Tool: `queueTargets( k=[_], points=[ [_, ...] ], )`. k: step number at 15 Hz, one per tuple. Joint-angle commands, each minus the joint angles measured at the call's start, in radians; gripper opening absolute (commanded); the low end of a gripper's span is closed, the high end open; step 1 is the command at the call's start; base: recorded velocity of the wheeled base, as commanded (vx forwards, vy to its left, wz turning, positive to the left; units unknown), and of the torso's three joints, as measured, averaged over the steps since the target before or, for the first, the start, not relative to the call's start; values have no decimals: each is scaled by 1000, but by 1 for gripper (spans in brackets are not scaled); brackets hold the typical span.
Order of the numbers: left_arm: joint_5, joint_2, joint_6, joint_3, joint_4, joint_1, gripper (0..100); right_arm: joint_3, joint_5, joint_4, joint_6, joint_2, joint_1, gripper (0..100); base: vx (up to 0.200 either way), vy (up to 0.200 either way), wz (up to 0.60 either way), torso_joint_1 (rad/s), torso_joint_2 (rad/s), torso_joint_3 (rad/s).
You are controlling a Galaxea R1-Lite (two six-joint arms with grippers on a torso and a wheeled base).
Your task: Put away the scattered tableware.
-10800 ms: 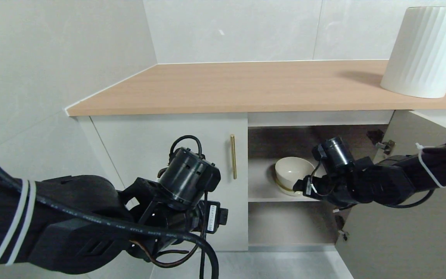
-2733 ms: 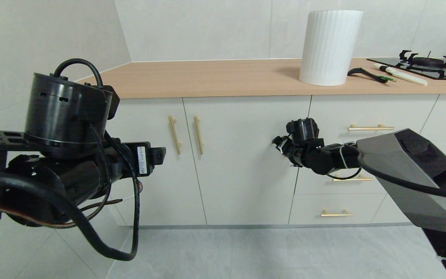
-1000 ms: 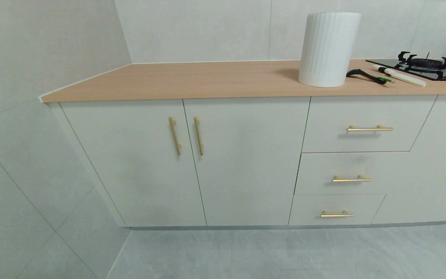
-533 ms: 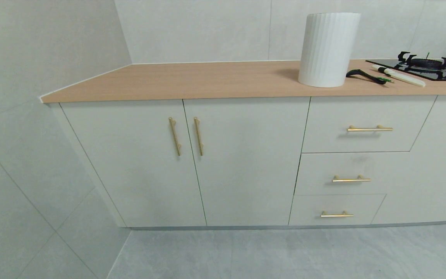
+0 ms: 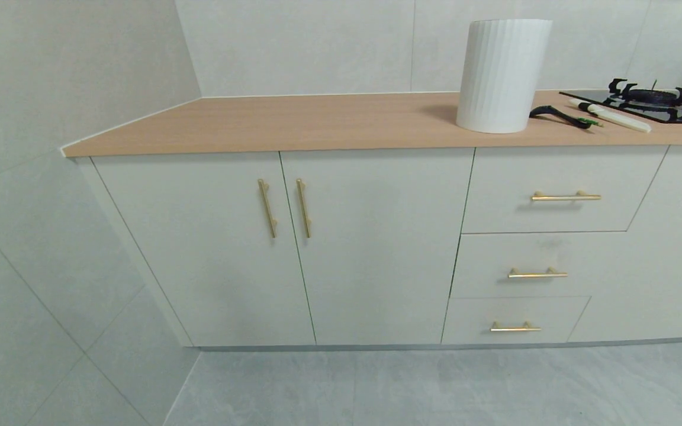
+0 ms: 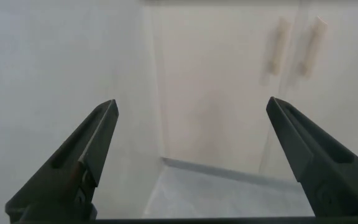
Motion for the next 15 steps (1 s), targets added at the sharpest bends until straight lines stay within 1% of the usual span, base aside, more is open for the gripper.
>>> queueTargets(
  k=[1,2,3,4,5,6,7,8,10,15],
  points=[
    [-25,0,10,99,-16,1,100,25,6,1,1,3,0,100,0,0,0,0,0,0],
    [-119,0,4,99,7,-1,100,49,10,1,-1,3,0,100,0,0,0,0,0,0],
    [-180,0,-7,97,25,-1,100,60,23,14,1,3,0,100,0,0,0,0,0,0],
    [-220,0,-9,95,50,-1,100,60,30,16,2,3,0,100,0,0,0,0,0,0],
    [-255,0,-12,95,46,-1,100,60,47,17,5,3,0,100,0,0,0,0,0,0],
    [-255,0,-12,95,45,-1,100,60,64,17,4,3,0,100,0,0,0,0,0,0],
    [-255,0,-12,95,45,-1,100,60,112,22,2,3,0,100,0,0,0,0,0,0],
    [-255,0,-10,97,45,-1,100,58,253,85,-1,4,0,100,0,0,0,0,0,0],
    [-257,0,-12,95,45,-1,100,60,268,68,-15,9,2,100,0,0,0,0,0,0],
    [-257,0,-16,95,45,-1,100,60,261,68,-7,4,0,100,0,0,0,0,0,0]
  ],
)
